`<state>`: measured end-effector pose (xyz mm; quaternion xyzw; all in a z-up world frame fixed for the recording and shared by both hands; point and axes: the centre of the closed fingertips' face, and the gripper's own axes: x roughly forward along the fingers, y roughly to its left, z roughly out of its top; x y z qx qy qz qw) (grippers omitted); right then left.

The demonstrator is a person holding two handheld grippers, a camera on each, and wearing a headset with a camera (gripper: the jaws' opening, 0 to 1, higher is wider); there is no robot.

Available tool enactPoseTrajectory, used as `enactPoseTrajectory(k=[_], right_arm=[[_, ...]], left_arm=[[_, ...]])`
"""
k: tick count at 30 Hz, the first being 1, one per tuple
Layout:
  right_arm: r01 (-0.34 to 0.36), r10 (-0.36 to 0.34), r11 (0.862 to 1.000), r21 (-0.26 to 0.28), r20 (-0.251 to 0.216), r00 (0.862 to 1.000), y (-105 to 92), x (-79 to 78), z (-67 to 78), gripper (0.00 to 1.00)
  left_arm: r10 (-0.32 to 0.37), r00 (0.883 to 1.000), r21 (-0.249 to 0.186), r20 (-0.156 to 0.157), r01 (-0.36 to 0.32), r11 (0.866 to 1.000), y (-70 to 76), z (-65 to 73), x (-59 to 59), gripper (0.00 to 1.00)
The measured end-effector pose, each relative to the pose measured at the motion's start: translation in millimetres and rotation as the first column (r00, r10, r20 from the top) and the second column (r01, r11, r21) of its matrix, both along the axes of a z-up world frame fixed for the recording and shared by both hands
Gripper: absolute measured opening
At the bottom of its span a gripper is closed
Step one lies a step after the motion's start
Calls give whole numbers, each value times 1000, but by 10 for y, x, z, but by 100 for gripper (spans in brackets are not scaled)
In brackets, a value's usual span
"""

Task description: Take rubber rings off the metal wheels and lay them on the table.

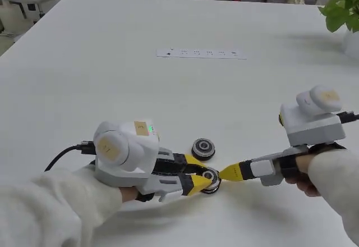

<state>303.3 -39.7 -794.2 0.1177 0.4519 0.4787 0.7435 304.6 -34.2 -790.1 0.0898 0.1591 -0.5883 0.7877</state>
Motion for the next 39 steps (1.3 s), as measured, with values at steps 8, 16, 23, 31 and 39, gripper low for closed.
enactPoseTrajectory(k=[8,16,23,31,39], right_arm=[[-5,5,1000,1,9,1000,14,6,20,0],[-4,3,1000,16,20,1000,35,26,60,0],[-8,7,1000,16,22,1000,49,26,66,0],[-11,11,1000,20,20,1000,51,20,67,0],[-13,12,1000,20,23,1000,51,25,81,0]], left_arm=[[1,1000,2,0,-1,1000,2,1,3,14],[10,1000,-11,-12,-10,1000,23,17,12,14],[8,1000,-9,-10,-8,1000,18,14,11,14],[6,1000,-5,-4,-6,1000,6,9,9,14],[8,1000,-3,-2,-8,1000,2,7,8,14]])
